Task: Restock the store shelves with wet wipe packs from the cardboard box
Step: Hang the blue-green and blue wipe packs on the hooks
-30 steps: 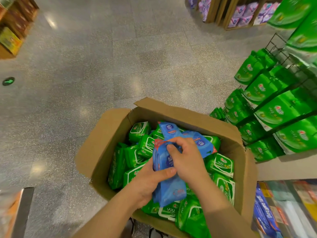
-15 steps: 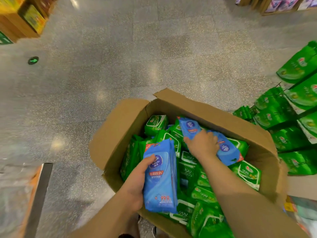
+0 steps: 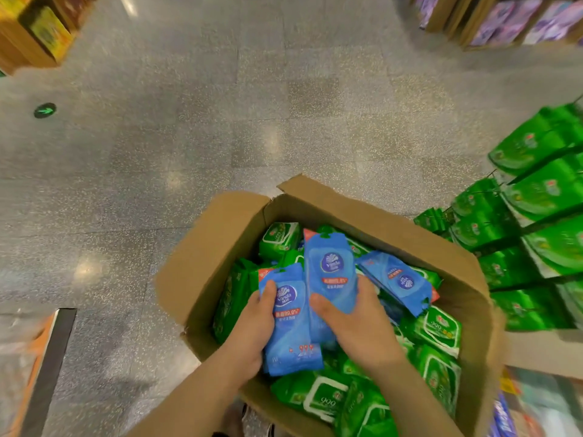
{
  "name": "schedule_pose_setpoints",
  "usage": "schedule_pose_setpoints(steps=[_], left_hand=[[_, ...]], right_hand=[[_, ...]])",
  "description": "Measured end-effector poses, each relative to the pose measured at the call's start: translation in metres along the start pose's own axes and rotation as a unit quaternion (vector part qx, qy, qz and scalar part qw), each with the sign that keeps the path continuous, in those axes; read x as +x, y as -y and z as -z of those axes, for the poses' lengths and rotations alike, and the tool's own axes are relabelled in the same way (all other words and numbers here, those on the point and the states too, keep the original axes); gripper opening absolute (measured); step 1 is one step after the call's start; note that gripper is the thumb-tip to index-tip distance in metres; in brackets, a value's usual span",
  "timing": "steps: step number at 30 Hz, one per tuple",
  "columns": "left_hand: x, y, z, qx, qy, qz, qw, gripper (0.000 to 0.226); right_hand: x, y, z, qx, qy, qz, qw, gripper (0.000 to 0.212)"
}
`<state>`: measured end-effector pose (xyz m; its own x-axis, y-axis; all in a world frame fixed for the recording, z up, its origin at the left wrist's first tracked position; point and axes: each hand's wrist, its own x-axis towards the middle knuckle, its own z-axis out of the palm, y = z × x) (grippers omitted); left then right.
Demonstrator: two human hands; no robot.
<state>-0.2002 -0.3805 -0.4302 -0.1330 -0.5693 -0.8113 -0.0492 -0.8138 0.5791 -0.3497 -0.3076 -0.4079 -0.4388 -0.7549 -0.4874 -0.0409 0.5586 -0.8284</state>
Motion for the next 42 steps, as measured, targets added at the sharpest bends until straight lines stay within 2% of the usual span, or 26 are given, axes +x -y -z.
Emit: schedule_pose_setpoints(steps=[4,6,8,9,11,12,14,17,18,19,20,21,22,23,24,27,29,30,33,36,39,42], left_hand=[[-0.008,-0.009,-0.033,-0.061,0.079,0.045,0.994,0.069],[-0.007,-0.008,-0.041,-0.069,0.113,0.042,0.990,0.067],[-0.006,-0.008,-0.042,-0.068,0.115,0.011,0.991,0.062],[-0.005,-0.008,-0.040,-0.065,0.119,0.006,0.991,0.063],[-0.005,-0.009,-0.034,-0.065,0.128,0.018,0.989,0.059],[-0.007,-0.009,-0.029,-0.069,0.131,0.027,0.989,0.055],[-0.010,-0.009,-0.018,-0.085,0.141,0.040,0.986,0.047],[-0.015,-0.008,0.002,-0.106,0.150,0.044,0.982,0.048],[-0.017,-0.008,0.008,-0.110,0.152,0.040,0.981,0.055],[-0.018,-0.007,0.013,-0.114,0.159,0.041,0.980,0.064],[-0.019,-0.007,0.018,-0.119,0.170,0.046,0.977,0.071],[-0.020,-0.006,0.023,-0.127,0.180,0.050,0.974,0.074],[-0.021,-0.006,0.027,-0.134,0.187,0.051,0.972,0.074],[-0.022,-0.007,0.029,-0.141,0.190,0.047,0.971,0.073],[-0.023,-0.008,0.031,-0.148,0.189,0.042,0.970,0.072],[-0.028,-0.012,0.032,-0.178,0.201,0.024,0.963,0.073],[-0.030,-0.014,0.031,-0.180,0.197,0.020,0.964,0.072],[-0.031,-0.016,0.031,-0.174,0.193,0.024,0.965,0.067],[-0.032,-0.020,0.031,-0.163,0.176,0.040,0.970,0.037],[-0.036,-0.028,0.033,-0.146,0.183,0.058,0.970,0.032],[-0.040,-0.039,0.033,-0.098,0.195,0.069,0.973,0.034],[-0.049,-0.052,0.029,-0.024,0.192,0.084,0.977,0.049]], right_hand=[[-0.011,0.000,-0.003,-0.168,0.016,0.045,0.985,0.026],[-0.013,0.002,0.001,-0.205,0.027,0.090,0.974,0.031],[-0.007,0.004,0.016,-0.197,0.041,0.078,0.976,0.032],[0.001,0.000,0.028,-0.183,0.018,0.063,0.981,0.029],[0.025,-0.015,0.052,-0.198,-0.124,0.049,0.971,0.023],[0.039,-0.025,0.064,-0.243,-0.199,0.030,0.949,0.028],[0.060,-0.037,0.080,-0.282,-0.292,-0.087,0.910,0.058],[0.093,-0.072,0.091,-0.113,-0.293,-0.255,0.915,0.103],[0.099,-0.086,0.090,-0.034,-0.292,-0.273,0.916,0.115],[0.105,-0.102,0.090,0.052,-0.291,-0.282,0.913,0.118],[0.106,-0.112,0.088,0.126,-0.284,-0.277,0.909,0.104],[0.102,-0.115,0.083,0.186,-0.279,-0.266,0.904,0.078],[0.096,-0.116,0.080,0.207,-0.274,-0.263,0.902,0.053],[0.093,-0.119,0.079,0.204,-0.269,-0.266,0.903,0.037],[0.091,-0.122,0.078,0.197,-0.272,-0.265,0.904,0.031],[0.077,-0.121,0.074,0.167,-0.293,-0.203,0.919,0.039],[0.060,-0.108,0.071,0.118,-0.315,-0.150,0.930,0.028],[0.048,-0.097,0.070,0.103,-0.319,-0.120,0.935,0.019],[0.018,-0.067,0.068,0.077,-0.308,-0.037,0.947,0.014],[-0.015,-0.036,0.063,0.147,-0.284,0.014,0.947,0.012],[-0.041,-0.001,0.060,0.280,-0.264,0.055,0.921,0.044],[-0.062,0.040,0.047,0.318,-0.213,0.067,0.921,0.018]])
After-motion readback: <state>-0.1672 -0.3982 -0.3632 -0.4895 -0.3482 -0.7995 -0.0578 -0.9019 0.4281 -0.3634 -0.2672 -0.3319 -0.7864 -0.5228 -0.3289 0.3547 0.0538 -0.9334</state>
